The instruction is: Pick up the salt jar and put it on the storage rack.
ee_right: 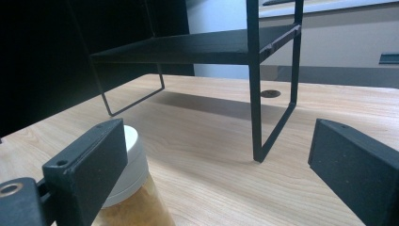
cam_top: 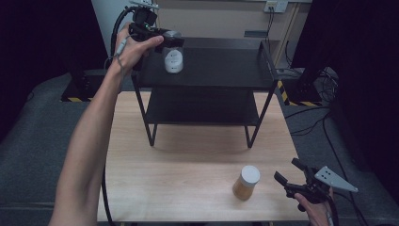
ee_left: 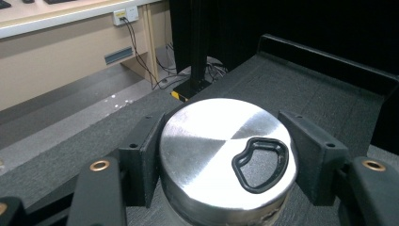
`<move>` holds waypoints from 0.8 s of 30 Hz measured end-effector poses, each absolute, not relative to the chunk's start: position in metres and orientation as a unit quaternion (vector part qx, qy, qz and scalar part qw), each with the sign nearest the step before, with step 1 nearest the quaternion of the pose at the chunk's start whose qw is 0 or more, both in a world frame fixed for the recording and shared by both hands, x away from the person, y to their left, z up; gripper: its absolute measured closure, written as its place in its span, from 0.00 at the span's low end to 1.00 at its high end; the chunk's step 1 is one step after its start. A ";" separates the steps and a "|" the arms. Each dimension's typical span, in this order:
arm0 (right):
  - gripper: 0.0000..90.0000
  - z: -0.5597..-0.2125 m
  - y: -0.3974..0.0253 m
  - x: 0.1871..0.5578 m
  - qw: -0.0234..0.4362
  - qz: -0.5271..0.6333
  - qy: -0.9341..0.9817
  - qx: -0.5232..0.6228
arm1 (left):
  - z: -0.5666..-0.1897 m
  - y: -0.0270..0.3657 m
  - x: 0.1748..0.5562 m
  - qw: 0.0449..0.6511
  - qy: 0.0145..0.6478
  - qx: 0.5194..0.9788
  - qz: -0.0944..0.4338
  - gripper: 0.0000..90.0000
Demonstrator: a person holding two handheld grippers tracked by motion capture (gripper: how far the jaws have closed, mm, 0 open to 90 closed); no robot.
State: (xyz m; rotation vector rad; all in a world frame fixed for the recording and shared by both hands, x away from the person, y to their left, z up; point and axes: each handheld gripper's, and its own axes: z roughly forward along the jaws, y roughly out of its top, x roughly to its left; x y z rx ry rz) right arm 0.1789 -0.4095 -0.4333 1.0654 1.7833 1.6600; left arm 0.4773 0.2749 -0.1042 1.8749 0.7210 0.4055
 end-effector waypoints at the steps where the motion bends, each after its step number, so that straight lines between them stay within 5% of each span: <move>1: 0.06 -0.433 -0.409 0.179 0.239 0.606 0.651 0.389 | -0.106 0.276 0.478 0.523 0.302 0.780 0.165 0.36; 8: 0.06 -0.433 -0.409 0.179 0.239 0.607 0.652 0.386 | -0.106 0.266 0.470 0.527 0.302 0.772 0.188 0.10; 24: 0.06 -0.433 -0.408 0.178 0.240 0.606 0.653 0.385 | -0.102 0.280 0.413 0.580 0.223 0.760 0.190 0.06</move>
